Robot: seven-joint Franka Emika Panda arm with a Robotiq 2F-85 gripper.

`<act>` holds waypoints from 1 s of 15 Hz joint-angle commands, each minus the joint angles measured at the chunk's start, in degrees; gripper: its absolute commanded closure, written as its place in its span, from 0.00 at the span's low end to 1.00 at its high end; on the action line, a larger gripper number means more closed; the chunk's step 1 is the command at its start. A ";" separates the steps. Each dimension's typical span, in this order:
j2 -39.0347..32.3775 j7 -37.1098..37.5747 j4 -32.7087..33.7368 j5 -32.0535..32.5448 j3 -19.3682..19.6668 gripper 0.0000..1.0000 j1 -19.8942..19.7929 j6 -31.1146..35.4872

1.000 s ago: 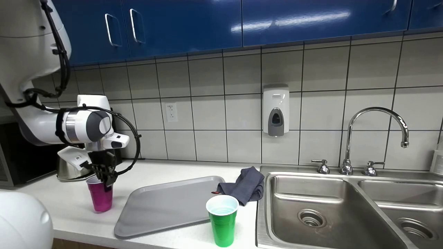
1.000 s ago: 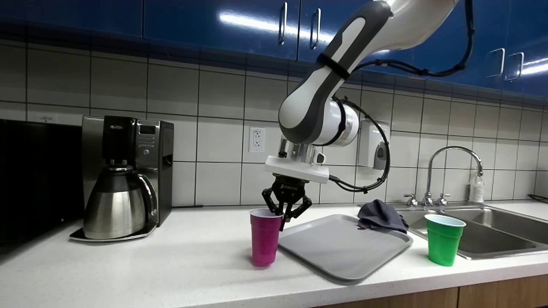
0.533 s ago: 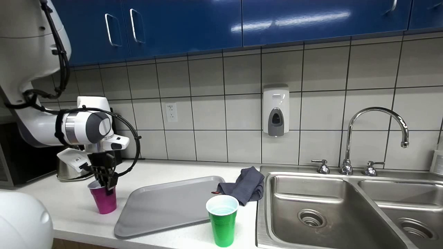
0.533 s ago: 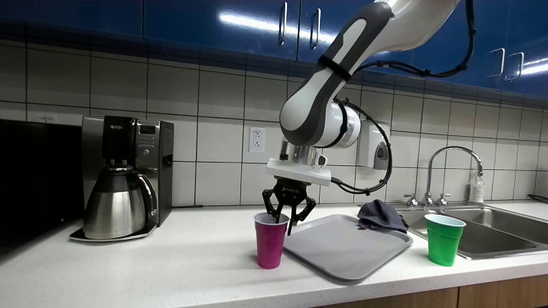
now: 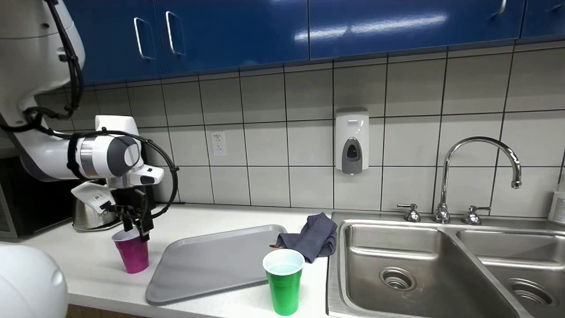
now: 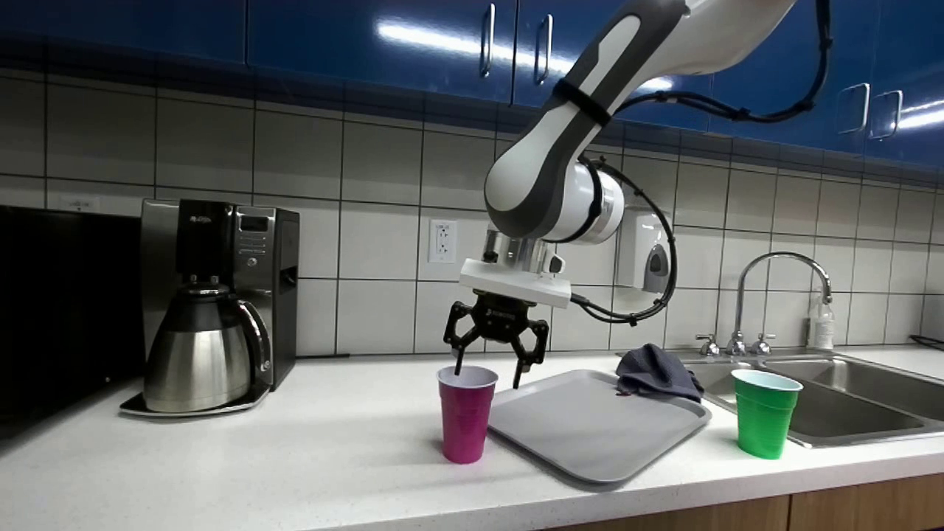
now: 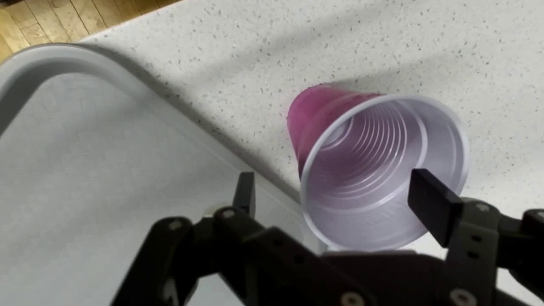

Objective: Move the cups to the counter

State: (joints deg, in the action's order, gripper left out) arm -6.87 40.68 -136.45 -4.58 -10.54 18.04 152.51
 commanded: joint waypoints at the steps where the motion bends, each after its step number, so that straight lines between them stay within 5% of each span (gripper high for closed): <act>1: 5.08 0.42 -2.51 -0.99 -0.70 0.00 -0.81 -1.37; 15: 14.06 0.41 -4.98 0.16 -0.32 0.00 -5.85 -5.20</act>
State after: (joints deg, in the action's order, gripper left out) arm 4.12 40.68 -140.26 -4.64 -10.49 14.11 149.39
